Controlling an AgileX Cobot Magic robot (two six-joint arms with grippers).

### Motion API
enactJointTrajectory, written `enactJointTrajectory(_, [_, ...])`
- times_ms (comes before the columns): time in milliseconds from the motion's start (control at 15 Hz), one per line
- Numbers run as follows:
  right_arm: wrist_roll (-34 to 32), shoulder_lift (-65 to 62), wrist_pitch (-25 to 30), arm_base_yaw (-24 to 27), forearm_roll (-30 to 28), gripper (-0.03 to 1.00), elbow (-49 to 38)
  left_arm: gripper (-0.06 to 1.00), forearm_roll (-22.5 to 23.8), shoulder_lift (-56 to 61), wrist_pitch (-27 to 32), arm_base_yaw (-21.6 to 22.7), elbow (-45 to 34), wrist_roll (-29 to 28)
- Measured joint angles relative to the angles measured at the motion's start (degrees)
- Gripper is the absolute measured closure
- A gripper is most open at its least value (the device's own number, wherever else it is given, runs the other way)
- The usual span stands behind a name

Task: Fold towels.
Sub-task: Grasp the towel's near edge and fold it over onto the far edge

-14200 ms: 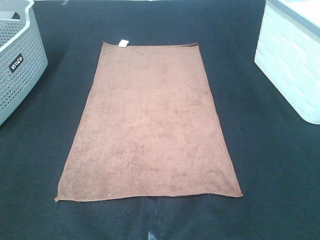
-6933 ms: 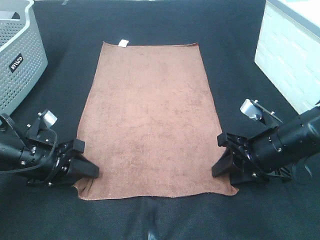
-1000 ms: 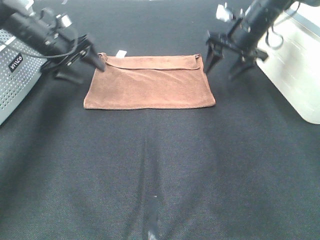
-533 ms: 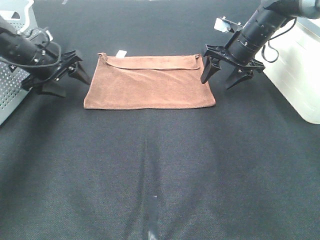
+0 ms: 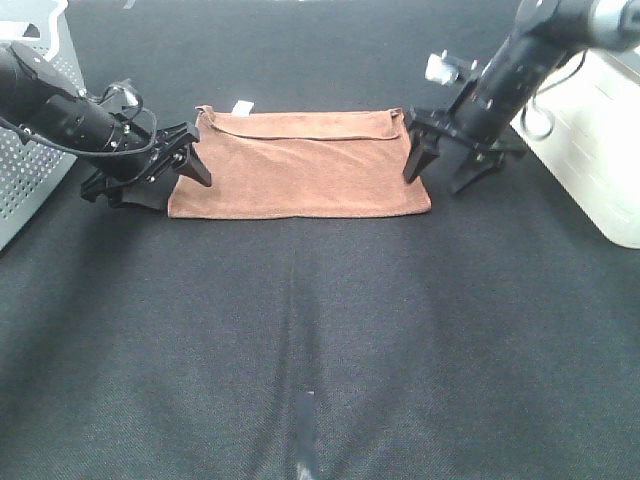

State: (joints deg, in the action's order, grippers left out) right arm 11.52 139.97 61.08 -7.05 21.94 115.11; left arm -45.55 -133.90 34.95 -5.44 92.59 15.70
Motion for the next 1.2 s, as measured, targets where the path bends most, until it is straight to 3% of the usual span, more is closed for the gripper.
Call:
enactJointTrajectory(267, [2.4,3.3,-1.5,0.0,7.7,0.28,-0.1,0.22,-3.7,-1.5,-1.8,-2.1,1.1,2.8])
enactJointTrajectory(467, [4.2,4.4,-2.6,0.0,12.2,0.38,0.0,0.33,-4.1,-3.4,0.3,-2.9,4.4,2.9])
enactJointTrajectory(600, [4.4,5.0,-3.2,0.0,14.0,0.54,0.0,0.51,-4.0,-4.2,0.7,-3.2,5.2,2.9])
enactJointTrajectory(800, [2.6,5.6,-3.4,0.0,12.4,0.97,0.0,0.91,-2.3,-4.6,1.1,-3.3,5.2,2.6])
enactJointTrajectory(1200, [-0.5,3.1,-0.9,0.0,7.0,0.97,-0.9,0.92,2.3,-1.7,7.0,-1.7,5.3,1.6])
